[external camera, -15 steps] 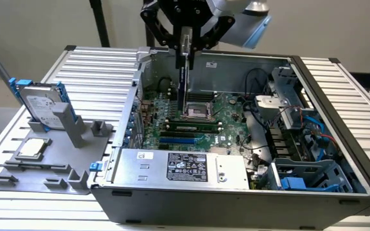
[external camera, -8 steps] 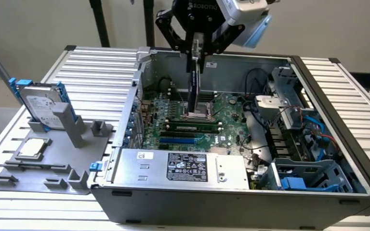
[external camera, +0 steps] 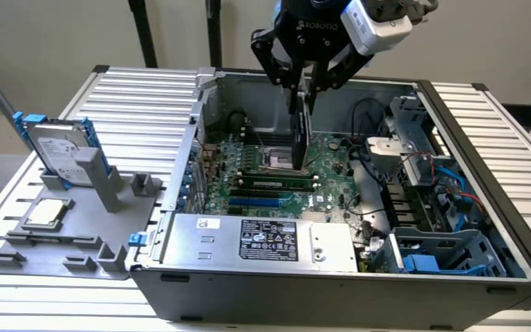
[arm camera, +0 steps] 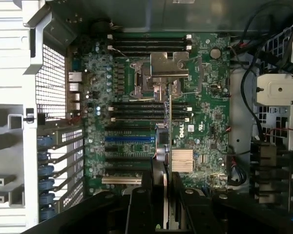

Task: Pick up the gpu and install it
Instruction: 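Pick up the gpu and move the gpu toward the slot, then insert the gpu into the slot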

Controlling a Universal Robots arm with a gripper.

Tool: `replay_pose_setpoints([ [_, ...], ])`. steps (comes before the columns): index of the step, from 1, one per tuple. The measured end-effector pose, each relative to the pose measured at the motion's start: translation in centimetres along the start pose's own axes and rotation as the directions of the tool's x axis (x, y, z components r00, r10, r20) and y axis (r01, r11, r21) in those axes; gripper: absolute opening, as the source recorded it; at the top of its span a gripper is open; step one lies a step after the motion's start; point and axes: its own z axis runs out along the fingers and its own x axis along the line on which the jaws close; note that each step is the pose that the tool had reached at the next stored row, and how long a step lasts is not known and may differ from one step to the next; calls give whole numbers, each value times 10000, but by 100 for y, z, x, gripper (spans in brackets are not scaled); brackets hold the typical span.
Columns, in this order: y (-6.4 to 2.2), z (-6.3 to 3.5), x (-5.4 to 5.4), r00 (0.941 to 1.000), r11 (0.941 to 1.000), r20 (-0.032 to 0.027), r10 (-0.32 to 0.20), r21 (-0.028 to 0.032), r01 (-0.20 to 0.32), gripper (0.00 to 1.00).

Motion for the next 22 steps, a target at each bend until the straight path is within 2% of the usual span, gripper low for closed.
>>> replay_pose_setpoints([
  [3, 0, 13, -11, 10000, 10000, -31, 0, 28, 0, 27],
  [17, 0, 14, -11, 10000, 10000, -32, -4, 29, 4, 27],
  [22, 0, 25, -11, 9967, 9968, -53, -804, 31, 804, 27],
])
